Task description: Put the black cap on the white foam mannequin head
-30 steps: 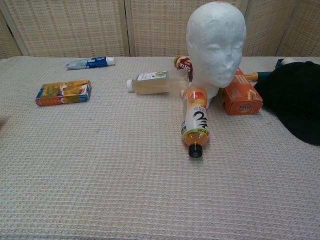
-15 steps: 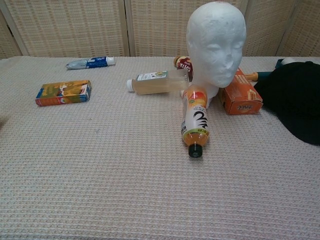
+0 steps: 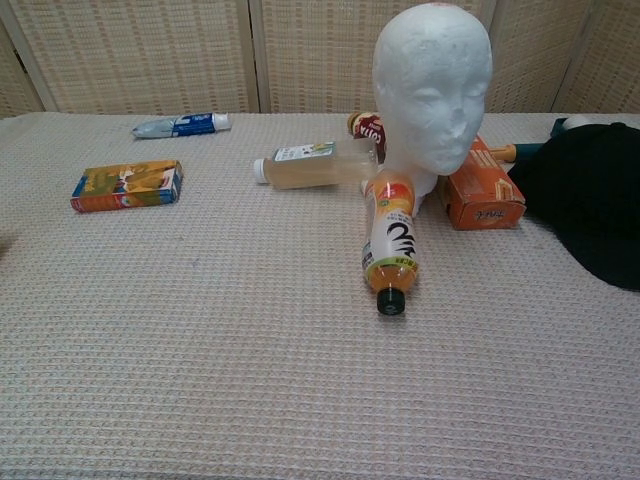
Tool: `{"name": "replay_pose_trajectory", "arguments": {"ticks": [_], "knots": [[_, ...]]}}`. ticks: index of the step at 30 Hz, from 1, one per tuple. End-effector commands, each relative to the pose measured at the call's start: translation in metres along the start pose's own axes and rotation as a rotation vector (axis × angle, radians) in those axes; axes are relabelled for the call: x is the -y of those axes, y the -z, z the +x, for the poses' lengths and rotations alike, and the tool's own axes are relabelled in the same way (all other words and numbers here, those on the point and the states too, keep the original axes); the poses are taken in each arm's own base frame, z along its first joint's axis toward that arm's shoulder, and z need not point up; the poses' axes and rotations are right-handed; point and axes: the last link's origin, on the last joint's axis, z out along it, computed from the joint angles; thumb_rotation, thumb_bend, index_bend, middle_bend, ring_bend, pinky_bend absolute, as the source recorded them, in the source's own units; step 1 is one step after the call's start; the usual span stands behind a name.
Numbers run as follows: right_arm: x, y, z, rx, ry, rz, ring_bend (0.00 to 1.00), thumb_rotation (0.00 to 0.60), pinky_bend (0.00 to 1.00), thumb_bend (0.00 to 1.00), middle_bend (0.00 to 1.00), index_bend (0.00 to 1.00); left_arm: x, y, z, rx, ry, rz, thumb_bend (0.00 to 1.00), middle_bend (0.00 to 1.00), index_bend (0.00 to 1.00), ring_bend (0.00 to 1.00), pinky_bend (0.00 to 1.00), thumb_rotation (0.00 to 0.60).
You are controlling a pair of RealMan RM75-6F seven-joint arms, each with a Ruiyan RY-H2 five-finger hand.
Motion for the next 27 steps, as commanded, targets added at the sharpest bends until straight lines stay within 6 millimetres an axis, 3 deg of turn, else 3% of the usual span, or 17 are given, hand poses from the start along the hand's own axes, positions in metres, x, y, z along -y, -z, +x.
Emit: {"name": "replay_pose_trajectory", "arguments": {"ticks": [1,27], "knots": [[0.001,-0.003,0.0,-0.003,-0.005,-0.009,1.0,0.6,1.0,0.2,1.0,0.38,0.002,-0.002,0.002,-0.004,0.003,0.01,0.04,0.08,0.2,0.03,0.16,0.6],[0.019,-0.035,0.014,-0.088,-0.094,-0.051,1.0,0.6,1.0,0.25,1.0,0.37,0.007,-0.001,0.008,-0.06,-0.001,0.045,0.04,0.09,0.22,0.03,0.16,0.6]]}}
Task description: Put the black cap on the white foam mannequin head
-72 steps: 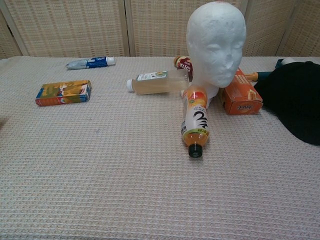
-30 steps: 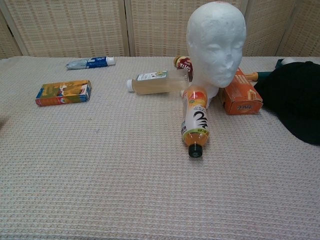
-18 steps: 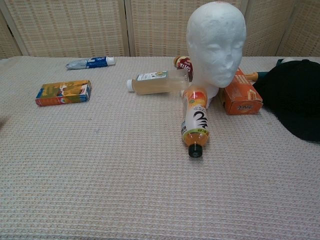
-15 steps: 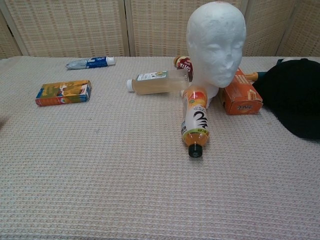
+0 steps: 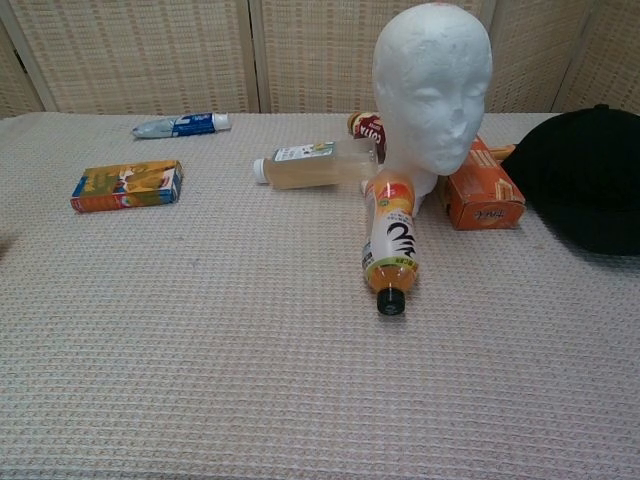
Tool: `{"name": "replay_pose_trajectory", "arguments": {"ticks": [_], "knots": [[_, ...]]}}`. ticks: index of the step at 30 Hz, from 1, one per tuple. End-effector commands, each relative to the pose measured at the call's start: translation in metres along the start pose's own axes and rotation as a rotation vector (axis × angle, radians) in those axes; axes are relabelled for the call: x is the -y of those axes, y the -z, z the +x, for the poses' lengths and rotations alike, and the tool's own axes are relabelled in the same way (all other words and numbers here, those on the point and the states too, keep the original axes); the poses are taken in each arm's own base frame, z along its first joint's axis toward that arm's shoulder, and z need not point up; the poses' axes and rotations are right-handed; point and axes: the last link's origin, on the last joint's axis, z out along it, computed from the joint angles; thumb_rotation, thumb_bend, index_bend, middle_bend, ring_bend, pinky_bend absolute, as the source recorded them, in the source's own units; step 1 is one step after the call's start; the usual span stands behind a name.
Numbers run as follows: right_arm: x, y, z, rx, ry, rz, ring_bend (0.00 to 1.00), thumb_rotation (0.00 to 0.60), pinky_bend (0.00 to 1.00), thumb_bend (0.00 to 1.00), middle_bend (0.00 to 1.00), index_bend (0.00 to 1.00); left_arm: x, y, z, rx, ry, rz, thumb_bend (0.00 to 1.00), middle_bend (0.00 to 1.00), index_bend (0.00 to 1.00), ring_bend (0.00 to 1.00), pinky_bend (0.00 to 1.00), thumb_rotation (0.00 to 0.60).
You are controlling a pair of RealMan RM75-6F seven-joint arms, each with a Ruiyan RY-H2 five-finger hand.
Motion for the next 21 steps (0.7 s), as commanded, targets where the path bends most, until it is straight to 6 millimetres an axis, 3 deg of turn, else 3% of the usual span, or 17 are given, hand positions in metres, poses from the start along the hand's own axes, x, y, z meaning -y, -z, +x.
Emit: {"name": "replay_pose_trajectory", "arguments": {"ticks": [1,8,21], "knots": [[0.001,-0.005,0.004,-0.024,-0.033,-0.012,1.0,0.6,1.0,0.25,1.0,0.37,0.0,0.0,0.0,-0.002,0.0,0.001,0.04,0.09,0.22,0.03,0.16,0.6],[-0.001,-0.018,0.013,-0.056,-0.085,-0.033,1.0,0.6,1.0,0.33,1.0,0.37,0.0,0.001,0.001,-0.013,-0.002,0.002,0.04,0.09,0.22,0.04,0.16,0.6],[0.003,-0.026,0.017,-0.078,-0.167,-0.041,1.0,0.6,1.0,0.5,1.0,0.48,0.004,0.005,0.007,-0.035,-0.003,0.011,0.04,0.09,0.22,0.04,0.16,0.6]]}}
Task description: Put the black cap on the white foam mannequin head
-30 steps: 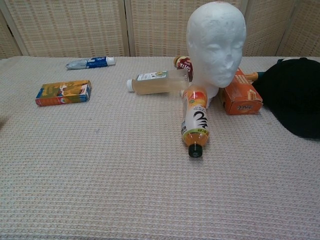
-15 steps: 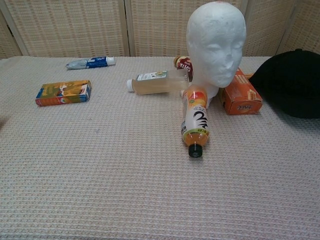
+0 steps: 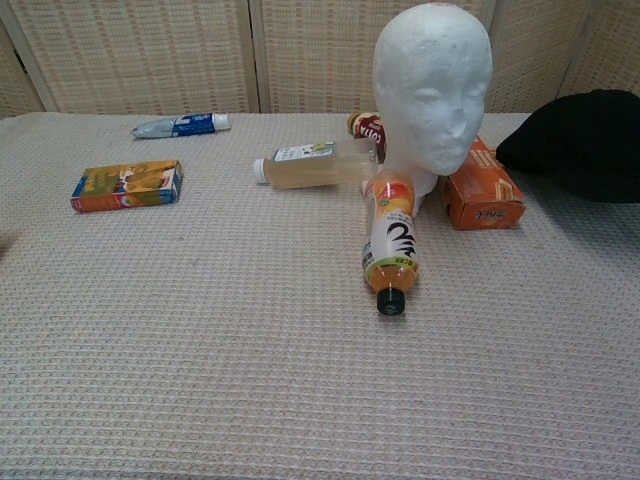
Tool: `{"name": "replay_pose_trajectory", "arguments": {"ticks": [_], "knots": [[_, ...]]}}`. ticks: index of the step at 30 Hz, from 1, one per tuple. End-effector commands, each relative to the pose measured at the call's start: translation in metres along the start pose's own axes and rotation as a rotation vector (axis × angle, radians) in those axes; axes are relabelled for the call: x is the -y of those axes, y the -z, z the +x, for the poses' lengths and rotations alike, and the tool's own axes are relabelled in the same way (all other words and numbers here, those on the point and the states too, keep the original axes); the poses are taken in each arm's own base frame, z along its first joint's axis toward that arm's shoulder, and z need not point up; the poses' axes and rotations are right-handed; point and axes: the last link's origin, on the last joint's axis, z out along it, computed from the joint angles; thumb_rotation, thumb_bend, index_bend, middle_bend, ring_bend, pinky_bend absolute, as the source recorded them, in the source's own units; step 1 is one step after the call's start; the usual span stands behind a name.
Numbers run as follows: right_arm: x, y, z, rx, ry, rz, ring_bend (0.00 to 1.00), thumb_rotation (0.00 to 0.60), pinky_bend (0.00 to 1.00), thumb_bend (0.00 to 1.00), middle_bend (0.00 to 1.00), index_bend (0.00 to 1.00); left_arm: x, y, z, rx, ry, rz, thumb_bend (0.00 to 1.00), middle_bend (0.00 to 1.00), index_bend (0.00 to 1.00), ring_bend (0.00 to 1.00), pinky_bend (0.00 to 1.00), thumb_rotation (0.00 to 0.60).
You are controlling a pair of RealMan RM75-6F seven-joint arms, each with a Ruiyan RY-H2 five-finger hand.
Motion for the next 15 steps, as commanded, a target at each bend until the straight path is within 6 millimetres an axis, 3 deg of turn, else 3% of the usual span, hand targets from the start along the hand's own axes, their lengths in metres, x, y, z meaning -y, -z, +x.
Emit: {"name": "replay_pose_trajectory", "arguments": {"ticks": [1,9,15], "knots": [[0.002,0.001,0.0,-0.01,-0.02,0.003,1.0,0.6,1.0,0.5,1.0,0.5,0.001,0.001,0.002,-0.006,0.006,-0.001,0.04,0.09,0.22,0.04,0.16,0.6],[0.005,0.0,0.005,-0.049,-0.051,0.007,1.0,0.6,1.0,0.53,1.0,0.67,0.002,0.001,0.004,-0.006,0.014,-0.001,0.04,0.09,0.21,0.04,0.16,0.6],[0.003,-0.007,0.017,-0.122,-0.136,-0.029,1.0,0.6,1.0,0.53,1.0,0.72,0.003,0.001,0.004,-0.006,0.016,-0.001,0.04,0.09,0.21,0.04,0.16,0.6]]}}
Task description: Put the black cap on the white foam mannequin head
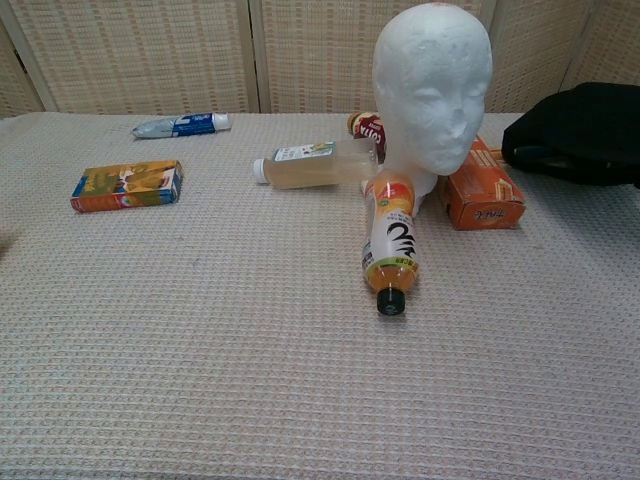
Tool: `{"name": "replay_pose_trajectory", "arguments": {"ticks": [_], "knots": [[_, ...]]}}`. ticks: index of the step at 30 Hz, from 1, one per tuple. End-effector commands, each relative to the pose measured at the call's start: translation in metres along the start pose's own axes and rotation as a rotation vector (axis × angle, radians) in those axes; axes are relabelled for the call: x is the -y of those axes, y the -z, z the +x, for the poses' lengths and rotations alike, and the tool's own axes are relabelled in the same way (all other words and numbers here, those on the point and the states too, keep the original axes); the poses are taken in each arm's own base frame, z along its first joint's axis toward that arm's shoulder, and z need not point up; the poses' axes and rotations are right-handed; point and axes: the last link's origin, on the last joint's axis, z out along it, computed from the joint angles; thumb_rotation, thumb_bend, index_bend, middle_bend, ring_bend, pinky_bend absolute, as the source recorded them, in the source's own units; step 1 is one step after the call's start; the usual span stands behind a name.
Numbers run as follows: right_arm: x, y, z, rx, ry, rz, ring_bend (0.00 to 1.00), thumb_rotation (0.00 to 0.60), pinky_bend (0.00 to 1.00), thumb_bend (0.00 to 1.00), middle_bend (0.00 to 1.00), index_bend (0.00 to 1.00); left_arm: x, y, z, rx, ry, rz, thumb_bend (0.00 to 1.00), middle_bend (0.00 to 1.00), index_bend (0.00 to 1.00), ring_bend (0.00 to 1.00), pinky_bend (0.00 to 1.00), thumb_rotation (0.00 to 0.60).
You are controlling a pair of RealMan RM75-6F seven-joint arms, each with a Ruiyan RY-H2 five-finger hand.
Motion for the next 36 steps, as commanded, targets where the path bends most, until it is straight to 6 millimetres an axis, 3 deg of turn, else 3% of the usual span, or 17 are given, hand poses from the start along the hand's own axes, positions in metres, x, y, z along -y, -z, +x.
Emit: {"name": "replay_pose_trajectory", "arguments": {"ticks": [1,12,18,21,25,31,36], "knots": [[0.0,-0.008,0.009,-0.056,-0.057,-0.024,1.0,0.6,1.0,0.53,1.0,0.73,0.0,0.0,0.0,0.001,0.001,-0.001,0.04,0.09,0.21,0.04,0.16,0.6],[0.004,-0.052,0.06,-0.247,-0.066,0.018,1.0,0.6,1.0,0.53,1.0,0.81,-0.001,0.003,0.003,0.002,0.011,-0.023,0.04,0.09,0.21,0.04,0.16,0.6],[0.021,-0.08,0.087,-0.3,-0.01,0.097,1.0,0.6,1.0,0.53,1.0,0.81,-0.002,0.004,0.002,0.004,0.013,-0.031,0.04,0.09,0.21,0.04,0.16,0.6],[0.045,-0.101,0.107,-0.363,-0.004,0.161,1.0,0.6,1.0,0.53,1.0,0.82,-0.004,0.003,0.001,0.008,0.013,-0.037,0.04,0.09,0.21,0.04,0.16,0.6],[0.084,-0.114,0.13,-0.436,0.002,0.273,1.0,0.6,1.0,0.53,1.0,0.82,-0.005,0.003,-0.001,0.014,0.011,-0.04,0.04,0.09,0.21,0.04,0.16,0.6],[0.139,-0.106,0.151,-0.467,0.038,0.433,1.0,0.6,1.0,0.53,1.0,0.82,-0.007,0.004,-0.002,0.018,0.008,-0.049,0.04,0.09,0.2,0.04,0.16,0.6],[0.171,-0.096,0.152,-0.442,0.074,0.507,1.0,0.6,1.0,0.53,1.0,0.82,-0.007,0.007,0.001,0.011,0.016,-0.054,0.04,0.09,0.2,0.04,0.16,0.6]]}}
